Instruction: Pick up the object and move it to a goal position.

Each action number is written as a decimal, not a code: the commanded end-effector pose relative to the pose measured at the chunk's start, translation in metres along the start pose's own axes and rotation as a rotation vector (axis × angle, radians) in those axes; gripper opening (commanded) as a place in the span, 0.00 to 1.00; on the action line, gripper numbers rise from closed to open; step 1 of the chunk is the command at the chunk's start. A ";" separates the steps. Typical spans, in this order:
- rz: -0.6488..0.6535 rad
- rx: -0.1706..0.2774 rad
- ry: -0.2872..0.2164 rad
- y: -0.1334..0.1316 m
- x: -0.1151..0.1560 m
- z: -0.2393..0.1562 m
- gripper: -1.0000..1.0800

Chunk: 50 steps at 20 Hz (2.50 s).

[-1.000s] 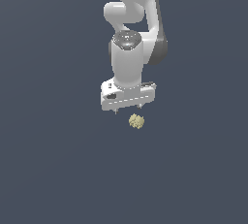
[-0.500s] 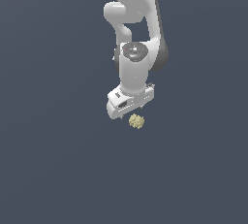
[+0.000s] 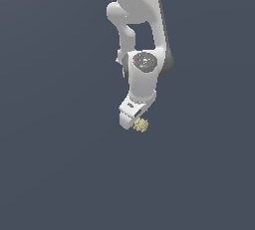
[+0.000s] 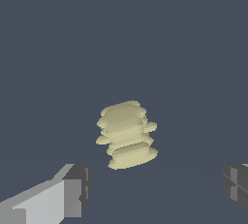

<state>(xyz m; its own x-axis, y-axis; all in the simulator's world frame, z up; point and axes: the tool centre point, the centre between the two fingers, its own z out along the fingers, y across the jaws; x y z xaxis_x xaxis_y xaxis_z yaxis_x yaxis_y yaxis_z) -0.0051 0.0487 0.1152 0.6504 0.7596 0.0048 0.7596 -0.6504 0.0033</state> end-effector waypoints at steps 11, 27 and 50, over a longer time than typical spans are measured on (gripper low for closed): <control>-0.246 0.003 -0.004 -0.015 0.006 0.021 0.96; -0.267 0.004 -0.004 -0.017 0.005 0.058 0.96; -0.268 0.002 -0.003 -0.016 0.010 0.065 0.00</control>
<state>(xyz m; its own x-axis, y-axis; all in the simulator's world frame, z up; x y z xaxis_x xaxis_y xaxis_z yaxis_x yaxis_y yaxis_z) -0.0118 0.0655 0.0469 0.4265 0.9045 0.0000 0.9045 -0.4265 0.0009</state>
